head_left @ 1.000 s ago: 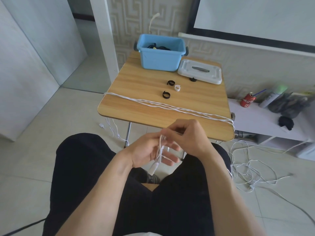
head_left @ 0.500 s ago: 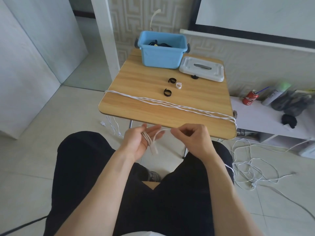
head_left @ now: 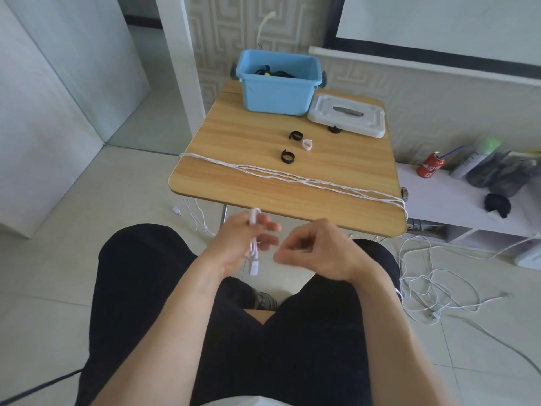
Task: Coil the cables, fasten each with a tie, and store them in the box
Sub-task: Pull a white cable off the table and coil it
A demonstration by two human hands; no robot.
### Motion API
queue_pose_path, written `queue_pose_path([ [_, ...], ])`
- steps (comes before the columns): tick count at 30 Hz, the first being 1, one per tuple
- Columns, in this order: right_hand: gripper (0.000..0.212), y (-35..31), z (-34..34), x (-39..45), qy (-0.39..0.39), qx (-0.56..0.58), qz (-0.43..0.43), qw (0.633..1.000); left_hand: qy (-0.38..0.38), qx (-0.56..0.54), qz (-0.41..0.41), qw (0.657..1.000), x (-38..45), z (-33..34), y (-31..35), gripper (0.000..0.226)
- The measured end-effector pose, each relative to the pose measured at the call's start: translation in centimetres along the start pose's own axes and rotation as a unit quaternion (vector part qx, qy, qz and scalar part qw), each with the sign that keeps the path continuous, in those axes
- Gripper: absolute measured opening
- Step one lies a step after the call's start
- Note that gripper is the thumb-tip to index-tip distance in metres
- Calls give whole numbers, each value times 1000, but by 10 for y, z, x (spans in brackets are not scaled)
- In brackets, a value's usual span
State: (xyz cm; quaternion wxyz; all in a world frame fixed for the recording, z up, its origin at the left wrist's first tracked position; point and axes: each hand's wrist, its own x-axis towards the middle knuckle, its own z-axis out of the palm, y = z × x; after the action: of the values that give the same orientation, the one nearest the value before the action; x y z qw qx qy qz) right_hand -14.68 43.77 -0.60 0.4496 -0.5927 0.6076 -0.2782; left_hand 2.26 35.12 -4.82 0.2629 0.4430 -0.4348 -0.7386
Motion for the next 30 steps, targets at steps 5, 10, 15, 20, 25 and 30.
queue_pose_path([
  [5,17,10,-16,10,206,26,-38,977,-224,24,-51,973,-12,5,7,35],
  [10,34,28,-1,18,194,30,30,980,-314,-194,-52,928,-2,2,8,43],
  [15,74,24,26,15,96,295,69,948,-183,-249,-26,951,1,2,8,35],
  [20,69,30,39,25,82,334,46,938,-190,-258,-29,947,-3,7,9,35],
  [25,40,21,29,23,-9,519,35,854,-263,-299,-56,915,-4,7,10,37],
  [30,46,22,22,20,-37,601,57,797,-296,-322,-83,896,-2,5,7,35],
])
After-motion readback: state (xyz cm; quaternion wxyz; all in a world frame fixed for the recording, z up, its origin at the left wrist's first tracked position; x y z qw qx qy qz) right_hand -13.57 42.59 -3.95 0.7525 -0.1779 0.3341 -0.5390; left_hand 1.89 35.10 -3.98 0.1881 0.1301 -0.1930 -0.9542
